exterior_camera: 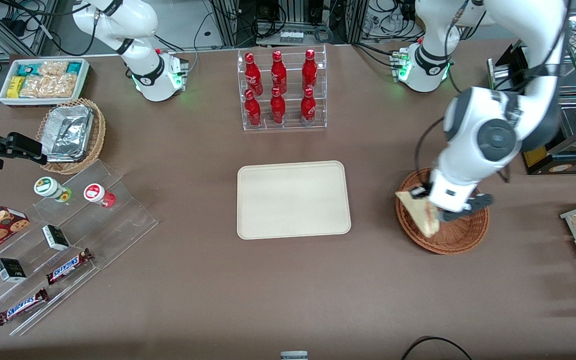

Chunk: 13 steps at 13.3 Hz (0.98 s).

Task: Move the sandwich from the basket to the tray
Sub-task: 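Lift the sandwich with the left gripper and carry it over the cream tray, then lower the sandwich onto the tray and open the left gripper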

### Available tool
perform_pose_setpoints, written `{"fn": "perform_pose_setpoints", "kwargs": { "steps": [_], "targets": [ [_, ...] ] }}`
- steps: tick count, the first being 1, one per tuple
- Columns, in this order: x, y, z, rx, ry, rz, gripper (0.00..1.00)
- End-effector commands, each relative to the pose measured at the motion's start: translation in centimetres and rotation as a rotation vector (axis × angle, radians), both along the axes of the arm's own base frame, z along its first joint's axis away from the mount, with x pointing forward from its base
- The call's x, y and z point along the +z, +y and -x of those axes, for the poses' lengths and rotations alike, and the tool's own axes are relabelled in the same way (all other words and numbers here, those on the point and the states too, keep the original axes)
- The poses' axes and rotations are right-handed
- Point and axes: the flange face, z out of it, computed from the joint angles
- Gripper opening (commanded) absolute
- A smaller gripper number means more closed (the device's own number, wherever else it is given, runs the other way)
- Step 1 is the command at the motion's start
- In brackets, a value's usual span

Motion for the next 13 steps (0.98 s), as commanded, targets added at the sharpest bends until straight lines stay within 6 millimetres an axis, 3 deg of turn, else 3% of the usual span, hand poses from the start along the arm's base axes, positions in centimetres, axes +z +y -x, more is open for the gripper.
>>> {"fn": "perform_pose_setpoints", "kwargs": {
  "steps": [1, 4, 6, 8, 12, 13],
  "targets": [
    [0.5, -5.8, 0.5, -0.060, -0.004, -0.005, 0.00],
    [-0.4, -14.5, 1.0, -0.170, -0.004, 0.006, 0.00],
    [-2.4, -19.2, 1.3, -0.197, -0.001, 0.005, 0.00],
    [-5.5, -24.1, 3.5, -0.268, 0.023, -0.005, 0.00],
    [-9.7, -29.4, 5.5, -0.305, 0.040, -0.022, 0.00],
    [-10.0, -30.3, 6.0, -0.318, 0.038, -0.020, 0.00]
  ]
}}
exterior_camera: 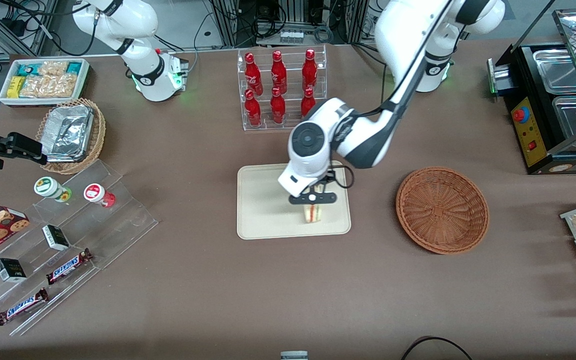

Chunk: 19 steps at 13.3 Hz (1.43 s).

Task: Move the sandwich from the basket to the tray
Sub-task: 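Lower the sandwich onto the tray and open the left gripper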

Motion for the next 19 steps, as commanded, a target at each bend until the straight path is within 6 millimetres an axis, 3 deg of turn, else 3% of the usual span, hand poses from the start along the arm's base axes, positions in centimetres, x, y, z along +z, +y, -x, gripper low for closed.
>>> {"fn": "perform_pose_setpoints", "kwargs": {
  "steps": [1, 5, 11, 12, 14, 15, 17, 19],
  "targets": [
    [-0.1, -2.5, 0.1, -0.006, -0.018, 0.001, 0.00],
    [-1.9, -6.0, 1.5, -0.029, -0.025, 0.002, 0.00],
    [-4.7, -6.9, 2.5, -0.023, -0.010, -0.022, 0.00],
    [-4.7, -6.9, 2.5, -0.025, -0.010, -0.022, 0.11],
    [-4.7, -6.8, 2.5, -0.022, -0.008, -0.025, 0.75],
    [-4.3, -6.7, 2.4, -0.013, -0.010, -0.025, 1.00],
    [-2.8, -6.4, 2.0, 0.021, -0.024, -0.024, 1.00],
    [0.2, -5.6, 1.0, 0.075, -0.051, -0.006, 1.00]
  ]
}}
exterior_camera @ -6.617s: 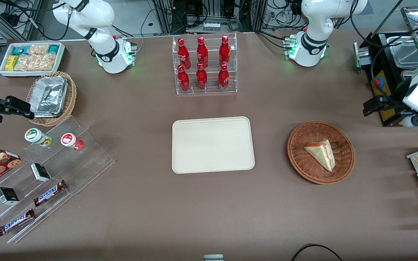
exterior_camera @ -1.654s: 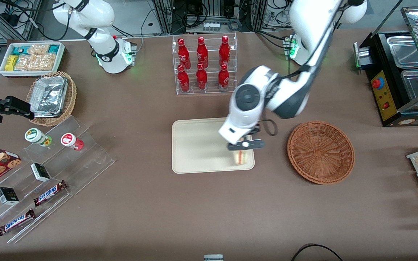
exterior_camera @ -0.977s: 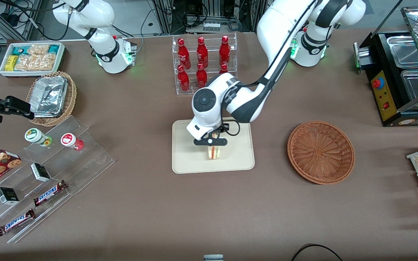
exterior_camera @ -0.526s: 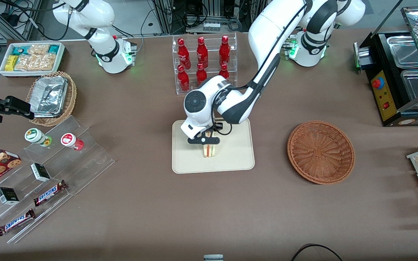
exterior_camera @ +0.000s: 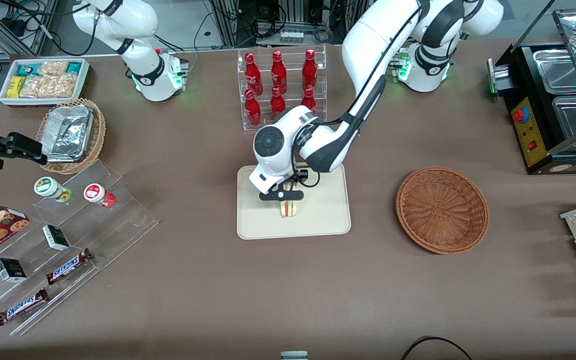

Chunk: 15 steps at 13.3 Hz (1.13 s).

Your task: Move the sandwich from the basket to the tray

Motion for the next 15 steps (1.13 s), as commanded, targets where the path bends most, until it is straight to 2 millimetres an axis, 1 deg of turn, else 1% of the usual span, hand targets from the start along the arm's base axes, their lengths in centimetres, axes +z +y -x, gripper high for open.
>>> {"fn": "perform_pose_setpoints", "kwargs": {
  "steps": [1, 2, 4, 5, 6, 7, 8, 10, 12, 14, 15],
  "targets": [
    [5.2, 1.2, -1.2, 0.068, -0.042, 0.003, 1.00],
    [6.8, 2.5, -2.2, 0.094, -0.043, 0.004, 1.00],
    [10.6, 4.2, -2.9, 0.138, -0.049, 0.010, 1.00],
    [12.4, 4.5, -2.7, 0.165, -0.054, 0.009, 1.00],
    [14.2, 5.3, -2.7, 0.203, -0.062, 0.001, 1.00],
    [15.8, 6.3, -2.8, 0.236, -0.062, -0.013, 1.00],
    [17.5, 7.8, -3.1, 0.265, -0.059, -0.023, 1.00],
    [20.6, 11.2, -3.9, 0.315, -0.047, -0.043, 1.00],
    [23.9, 15.5, -4.6, 0.361, -0.030, -0.064, 1.00],
    [27.0, 20.3, -5.7, 0.424, -0.030, -0.056, 1.00],
    [28.4, 21.8, -5.4, 0.437, -0.032, -0.052, 1.00]
  ]
}}
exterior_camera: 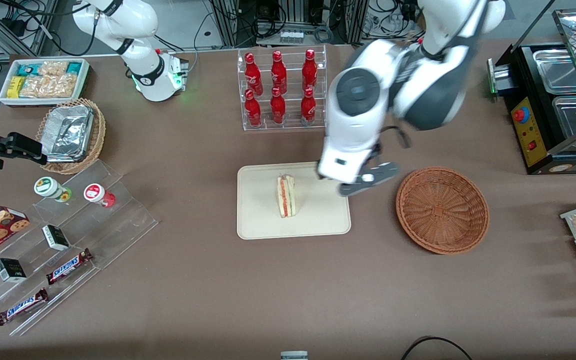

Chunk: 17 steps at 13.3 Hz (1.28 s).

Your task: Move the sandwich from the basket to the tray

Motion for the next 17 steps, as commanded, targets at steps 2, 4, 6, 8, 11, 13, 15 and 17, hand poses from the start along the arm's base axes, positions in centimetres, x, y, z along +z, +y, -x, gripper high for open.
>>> {"fn": "perform_pose_setpoints", "kwargs": {
  "steps": [2, 4, 6, 8, 11, 13, 15, 17],
  "targets": [
    [4.8, 7.3, 1.3, 0.027, 0.005, 0.007, 1.00],
    [6.2, 11.1, 1.3, 0.009, 0.040, -0.001, 1.00],
    [6.8, 14.2, 1.2, 0.005, 0.053, 0.003, 1.00],
    [7.8, 18.1, 1.2, -0.010, 0.051, 0.016, 1.00],
    [8.7, 24.1, 1.7, -0.032, 0.053, 0.035, 1.00],
    [9.3, 27.5, 1.7, -0.060, 0.059, 0.047, 1.00],
    [9.7, 30.3, 1.7, -0.060, 0.056, 0.055, 1.00],
    [9.4, 32.3, 1.8, -0.081, 0.060, 0.063, 1.00]
  ]
}}
